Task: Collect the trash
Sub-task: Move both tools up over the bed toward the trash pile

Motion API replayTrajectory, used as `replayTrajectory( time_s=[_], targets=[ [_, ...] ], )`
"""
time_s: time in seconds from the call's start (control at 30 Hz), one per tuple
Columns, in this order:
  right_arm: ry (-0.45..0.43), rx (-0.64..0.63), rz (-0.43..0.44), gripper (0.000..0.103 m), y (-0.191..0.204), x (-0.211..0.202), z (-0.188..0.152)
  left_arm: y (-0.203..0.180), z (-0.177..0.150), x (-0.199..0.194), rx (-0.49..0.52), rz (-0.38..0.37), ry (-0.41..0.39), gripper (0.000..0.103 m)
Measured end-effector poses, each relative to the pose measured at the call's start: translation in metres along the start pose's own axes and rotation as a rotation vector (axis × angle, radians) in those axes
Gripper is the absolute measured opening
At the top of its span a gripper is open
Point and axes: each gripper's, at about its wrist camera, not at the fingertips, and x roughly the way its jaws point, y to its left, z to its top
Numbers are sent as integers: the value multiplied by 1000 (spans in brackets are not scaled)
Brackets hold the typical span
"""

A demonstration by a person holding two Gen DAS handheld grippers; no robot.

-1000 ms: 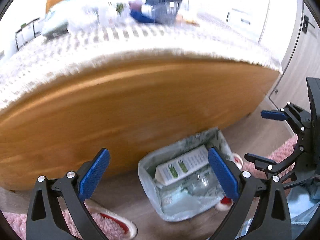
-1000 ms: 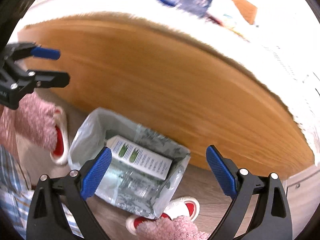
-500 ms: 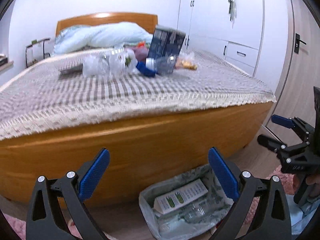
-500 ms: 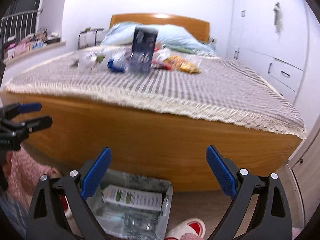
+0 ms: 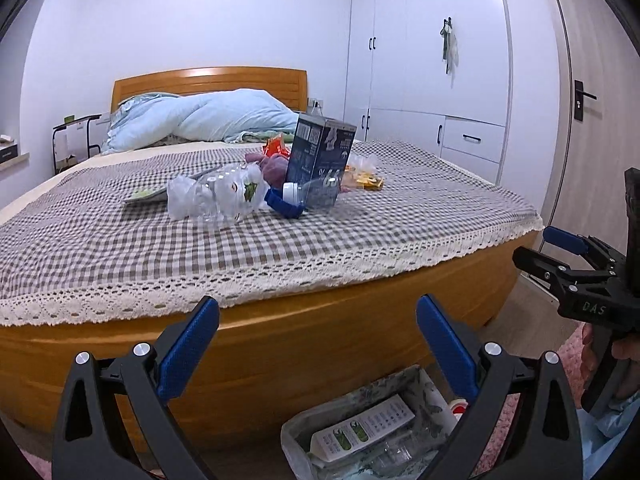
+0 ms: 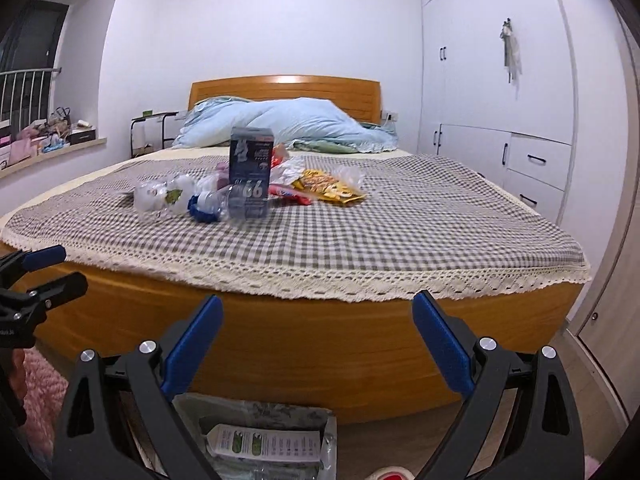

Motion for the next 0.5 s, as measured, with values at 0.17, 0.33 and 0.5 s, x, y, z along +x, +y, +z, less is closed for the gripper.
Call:
replayTrajectory(
  time_s=[0.17, 0.33, 0.5],
  targets=[
    [-29, 6, -38, 92, 3, 1, 5, 2, 7, -1, -3, 2, -16, 96],
    [-46, -20, -71, 92, 10, 10, 8, 5, 12, 5, -2, 13, -26, 96],
    [-58, -43, -95, 92, 14, 18, 11, 7, 18, 11, -9, 22, -36, 96]
  ],
)
